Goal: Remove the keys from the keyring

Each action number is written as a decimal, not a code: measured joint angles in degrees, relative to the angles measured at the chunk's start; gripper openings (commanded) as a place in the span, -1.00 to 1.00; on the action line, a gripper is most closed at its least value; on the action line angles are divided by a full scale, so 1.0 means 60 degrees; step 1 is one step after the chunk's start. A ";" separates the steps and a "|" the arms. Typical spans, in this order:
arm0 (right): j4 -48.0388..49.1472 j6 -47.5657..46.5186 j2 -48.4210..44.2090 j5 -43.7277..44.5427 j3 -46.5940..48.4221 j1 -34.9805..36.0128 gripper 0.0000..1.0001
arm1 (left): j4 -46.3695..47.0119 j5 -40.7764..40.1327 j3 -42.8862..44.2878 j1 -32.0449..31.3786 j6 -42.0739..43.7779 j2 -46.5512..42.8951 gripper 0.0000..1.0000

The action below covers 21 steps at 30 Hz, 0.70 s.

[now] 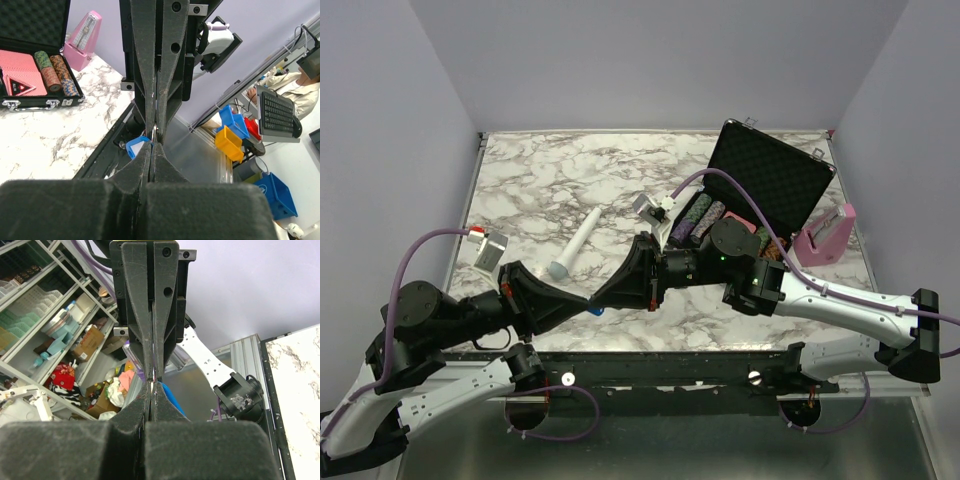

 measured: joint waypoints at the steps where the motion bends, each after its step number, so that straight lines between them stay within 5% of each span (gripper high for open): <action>1: 0.0000 0.0000 0.0000 -0.0007 0.0000 0.0000 -0.99 | -0.0051 0.0000 0.0033 0.0000 0.0022 0.0025 -1.00; 21: -0.2022 -0.0481 0.0743 -0.1351 0.1282 -0.0004 -0.99 | -0.2419 0.0561 0.1494 0.0000 0.1268 0.0918 -1.00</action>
